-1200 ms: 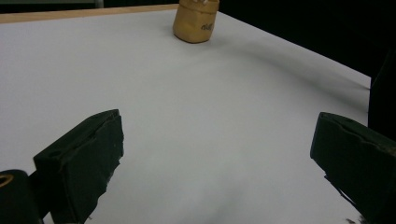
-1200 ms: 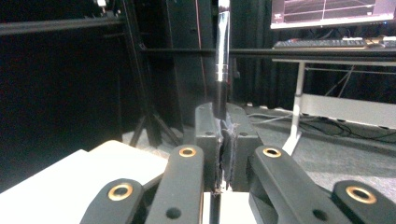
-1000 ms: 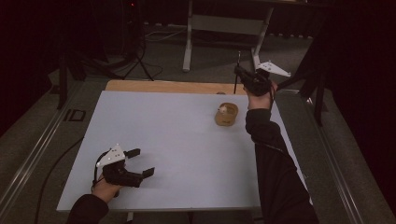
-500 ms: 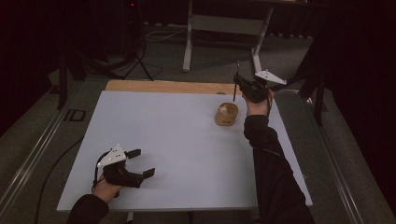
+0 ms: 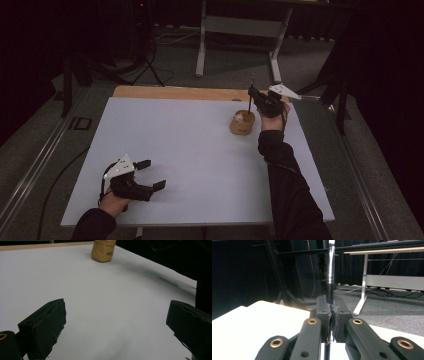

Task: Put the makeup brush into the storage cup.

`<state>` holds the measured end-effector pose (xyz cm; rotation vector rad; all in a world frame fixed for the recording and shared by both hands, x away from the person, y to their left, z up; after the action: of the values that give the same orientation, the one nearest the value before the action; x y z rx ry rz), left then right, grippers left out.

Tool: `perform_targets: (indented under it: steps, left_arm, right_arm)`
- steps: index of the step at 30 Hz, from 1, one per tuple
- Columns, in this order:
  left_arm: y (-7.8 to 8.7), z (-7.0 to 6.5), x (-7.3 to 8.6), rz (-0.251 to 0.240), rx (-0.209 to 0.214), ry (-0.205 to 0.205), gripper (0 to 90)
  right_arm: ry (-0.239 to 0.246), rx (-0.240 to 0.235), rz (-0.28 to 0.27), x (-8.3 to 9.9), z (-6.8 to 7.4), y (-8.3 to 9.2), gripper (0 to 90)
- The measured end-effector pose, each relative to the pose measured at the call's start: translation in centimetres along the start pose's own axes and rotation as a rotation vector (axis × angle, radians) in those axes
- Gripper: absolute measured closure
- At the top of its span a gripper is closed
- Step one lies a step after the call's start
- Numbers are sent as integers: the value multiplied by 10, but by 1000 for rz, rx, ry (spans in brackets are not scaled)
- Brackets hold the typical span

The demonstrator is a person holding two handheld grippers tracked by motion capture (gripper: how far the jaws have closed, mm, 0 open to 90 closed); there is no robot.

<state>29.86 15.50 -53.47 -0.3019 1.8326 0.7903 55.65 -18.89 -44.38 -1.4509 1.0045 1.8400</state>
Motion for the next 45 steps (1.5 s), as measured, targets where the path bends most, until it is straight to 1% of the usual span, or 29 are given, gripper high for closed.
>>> perform_targets:
  steps: [4,9,11,12,14,15,17,18,20,21,23,24,26,27,29,30,31,32,33,35,36,38,41,42,45]
  left_arm:
    - [0,0,1,3,2,-1,31]
    - [-1,-1,1,9,5,-3,31]
    - [-2,-1,1,10,7,-2,31]
    - [-2,-2,1,9,10,-2,31]
    - [-2,-2,1,9,9,-3,31]
    - [-2,-2,1,10,11,-3,31]
    - [-2,-2,1,11,9,-2,31]
    - [-1,-2,1,11,11,-2,31]
    - [-2,-1,1,9,10,0,31]
    - [-2,-1,1,9,11,0,31]
    - [-2,-2,1,11,11,-2,31]
    - [-2,-2,1,12,12,-3,31]
    - [-3,-2,2,14,14,-3,31]
    - [-3,-2,2,15,14,-3,31]
    - [-3,-2,2,14,16,-3,30]
    - [-3,-2,2,14,16,-3,31]
    - [-3,-2,2,14,16,-1,31]
    - [-3,-2,2,14,16,1,31]
    - [-3,-2,2,15,17,1,31]
    - [-4,-2,2,15,17,1,31]
    - [-4,-2,2,15,19,0,31]
    - [-4,-3,2,14,18,-2,31]
    - [-3,-3,1,13,21,-2,31]
    - [-3,-3,2,13,22,-2,30]
    - [-4,-3,2,16,23,0,31]
  right_arm:
    - [-3,8,1,6,-2,0,858]
    - [-12,-1,-3,12,-3,1,858]
    - [12,20,-9,15,-1,2,857]
    - [8,11,-11,16,0,2,857]
    - [25,25,-10,21,1,2,858]
    - [9,15,-11,23,1,2,858]
    - [8,25,-9,28,-1,3,858]
    - [-6,15,-9,30,-2,3,858]
    - [-10,21,-4,34,-3,4,858]
    - [-16,12,-2,36,-3,4,857]
    - [-6,17,3,39,-2,4,858]
    - [-12,7,5,40,-2,3,857]
    - [-9,14,8,42,-2,4,857]
    - [-20,6,10,43,-2,4,858]
    - [-15,18,13,46,-4,4,857]
    - [-23,10,17,48,-4,4,857]
    - [-19,16,22,49,-4,5,857]
    - [-13,20,20,50,-5,5,857]
    - [-18,14,17,50,-4,6,856]
    - [-17,25,20,50,-5,6,856]
    - [-20,17,22,50,-5,6,856]
    - [-17,16,21,50,-5,6,856]
    - [-38,7,9,50,-6,6,857]
    - [-34,11,10,49,-7,6,856]
    - [-42,8,1,46,-10,5,857]
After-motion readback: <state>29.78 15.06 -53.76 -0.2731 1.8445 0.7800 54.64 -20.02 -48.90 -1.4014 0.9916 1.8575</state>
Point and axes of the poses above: each handheld gripper's, and its own axes: y roughly backward along the jaws, x roughly out of its underside, z roughly to its left, the point moved 7 cm from there along -y, roughly forward along the jaws, and after that the axes turned 1 degree about z, right-handed, at the moved point
